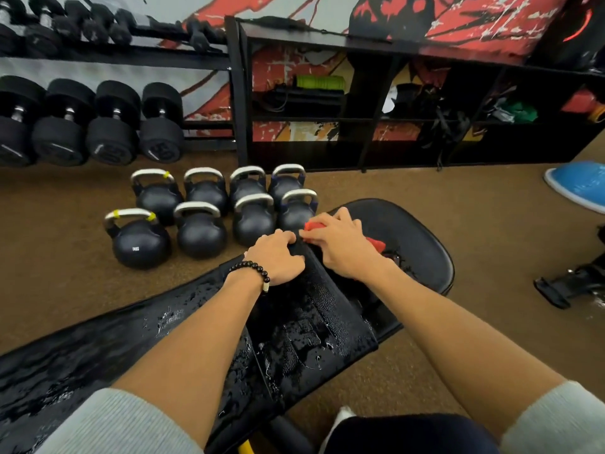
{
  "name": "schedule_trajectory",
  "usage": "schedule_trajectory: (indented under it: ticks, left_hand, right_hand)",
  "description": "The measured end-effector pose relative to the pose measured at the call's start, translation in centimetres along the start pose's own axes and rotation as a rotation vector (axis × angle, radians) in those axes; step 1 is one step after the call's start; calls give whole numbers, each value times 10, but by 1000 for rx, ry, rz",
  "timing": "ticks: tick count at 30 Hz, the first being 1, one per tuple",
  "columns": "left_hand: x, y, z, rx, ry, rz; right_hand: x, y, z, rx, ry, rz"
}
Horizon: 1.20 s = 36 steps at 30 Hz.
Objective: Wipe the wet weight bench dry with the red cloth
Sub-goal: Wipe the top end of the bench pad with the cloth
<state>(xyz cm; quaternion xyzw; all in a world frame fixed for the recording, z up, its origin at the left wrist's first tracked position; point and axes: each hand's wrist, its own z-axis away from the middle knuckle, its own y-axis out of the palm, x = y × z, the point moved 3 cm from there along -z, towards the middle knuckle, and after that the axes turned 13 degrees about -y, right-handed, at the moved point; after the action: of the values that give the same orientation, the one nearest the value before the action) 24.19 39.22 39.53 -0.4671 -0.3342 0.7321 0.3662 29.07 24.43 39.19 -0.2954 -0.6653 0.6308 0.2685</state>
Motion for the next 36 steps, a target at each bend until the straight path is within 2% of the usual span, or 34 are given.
schedule_trajectory:
  ticks: [2,5,7,10,12,13,15,17,21,23,26,29,31,34,36]
  left_hand:
    - [3,1,-3,16,0,8]
    - [6,2,-7,47,-9,29]
    - [6,2,-7,56,-27,46]
    - [6,4,-8,43,-39,72]
    - [3,8,-7,31,-44,83]
    - [1,11,-6,32,-51,80]
    - [-5,20,-5,61,-75,53]
    - [-8,29,-5,101,-110,36]
    - [-6,35,-8,131,-111,41]
    - [-5,37,-9,143,-110,36]
    - [-8,41,-8,150,-118,11]
    - [-7,40,-8,152,-120,39]
    - [-6,37,-9,155,-120,139]
    - [-3,36,-11,142,-127,315]
    - [0,37,-14,143,-113,401]
  right_hand:
    - [-12,-3,11,-12,-55,-31]
    - [-39,-10,6,-72,130,-20]
    - [-28,-9,-4,-88,210,-9]
    - [5,3,0,-27,19,0]
    - [-6,1,18,-50,-65,11]
    - [-22,-2,23,-74,-36,32]
    - [-54,-10,24,-120,142,45]
    - [-63,-13,15,-146,268,16]
    - [-40,-3,25,-72,83,-43]
    - [-54,-6,42,-51,48,-4]
    - [-95,-14,32,-80,248,10]
    - [-91,-12,0,-97,365,21]
    - [-61,-5,-21,-62,272,20]
    - [-8,5,-21,1,-78,-14]
    - [-8,-3,-7,19,-179,-86]
